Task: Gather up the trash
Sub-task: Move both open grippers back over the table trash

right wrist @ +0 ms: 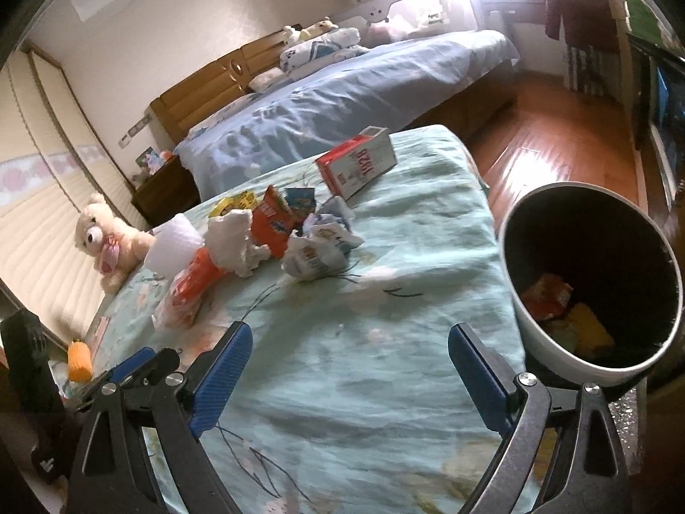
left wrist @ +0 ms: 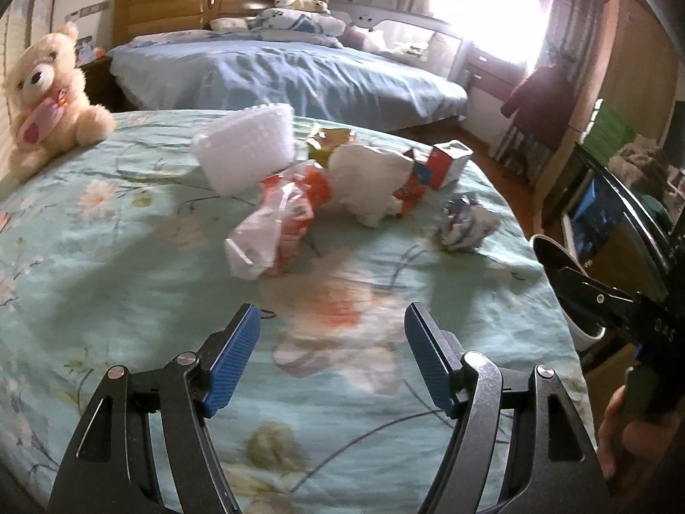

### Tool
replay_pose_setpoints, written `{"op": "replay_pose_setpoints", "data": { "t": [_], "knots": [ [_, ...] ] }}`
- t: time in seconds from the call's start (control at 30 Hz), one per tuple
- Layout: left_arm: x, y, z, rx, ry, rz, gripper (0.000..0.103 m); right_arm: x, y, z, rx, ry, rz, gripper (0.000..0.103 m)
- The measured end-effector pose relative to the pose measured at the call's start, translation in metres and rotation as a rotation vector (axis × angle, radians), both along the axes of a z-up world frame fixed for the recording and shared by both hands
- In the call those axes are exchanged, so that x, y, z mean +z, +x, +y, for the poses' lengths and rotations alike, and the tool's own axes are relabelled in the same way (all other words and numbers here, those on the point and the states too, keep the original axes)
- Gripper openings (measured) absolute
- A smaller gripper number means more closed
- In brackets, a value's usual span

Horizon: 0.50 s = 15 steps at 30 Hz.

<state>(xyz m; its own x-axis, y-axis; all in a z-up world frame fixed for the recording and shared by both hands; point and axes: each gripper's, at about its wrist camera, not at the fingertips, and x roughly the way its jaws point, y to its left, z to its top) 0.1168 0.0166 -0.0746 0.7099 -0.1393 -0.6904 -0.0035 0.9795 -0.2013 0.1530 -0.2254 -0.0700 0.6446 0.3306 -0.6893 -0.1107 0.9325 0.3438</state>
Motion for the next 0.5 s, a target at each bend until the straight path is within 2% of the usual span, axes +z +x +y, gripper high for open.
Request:
{"op": "replay_pose_setpoints", "data": {
  "t": [0.5],
  "knots": [
    [-0.006,0.022,0.021,0.034,0.026,0.023,0.074,-0.013,0.023,0.021,0.034,-0.036,0.018,0.094]
  ]
}}
